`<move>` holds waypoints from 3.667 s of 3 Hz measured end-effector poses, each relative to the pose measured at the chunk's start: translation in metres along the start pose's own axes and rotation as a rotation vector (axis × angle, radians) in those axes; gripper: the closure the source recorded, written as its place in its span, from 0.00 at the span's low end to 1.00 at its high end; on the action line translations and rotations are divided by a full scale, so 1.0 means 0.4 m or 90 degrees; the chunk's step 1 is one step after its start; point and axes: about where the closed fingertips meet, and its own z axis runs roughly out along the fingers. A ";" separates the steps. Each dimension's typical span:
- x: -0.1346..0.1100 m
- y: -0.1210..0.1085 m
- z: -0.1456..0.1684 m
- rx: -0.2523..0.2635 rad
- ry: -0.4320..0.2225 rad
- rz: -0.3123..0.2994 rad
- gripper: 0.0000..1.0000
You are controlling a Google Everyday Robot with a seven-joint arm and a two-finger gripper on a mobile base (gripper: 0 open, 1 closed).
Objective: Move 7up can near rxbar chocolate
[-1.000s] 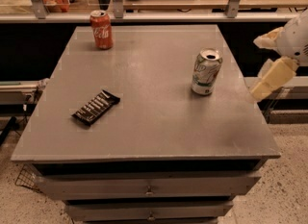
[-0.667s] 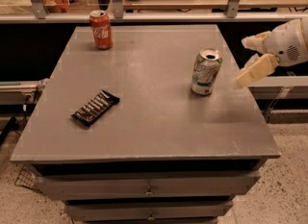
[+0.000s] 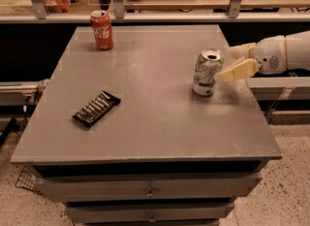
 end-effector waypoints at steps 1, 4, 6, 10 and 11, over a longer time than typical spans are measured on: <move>0.010 0.017 0.034 -0.028 -0.043 0.026 0.42; 0.020 0.052 0.038 -0.066 -0.091 0.015 0.39; -0.047 0.082 0.101 -0.102 -0.147 -0.013 0.00; -0.163 0.164 0.245 -0.126 -0.183 -0.039 0.62; -0.211 0.191 0.250 -0.126 -0.193 -0.029 0.84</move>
Offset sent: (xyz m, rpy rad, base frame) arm -0.0300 0.0436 -0.0200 0.2184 0.0537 0.1111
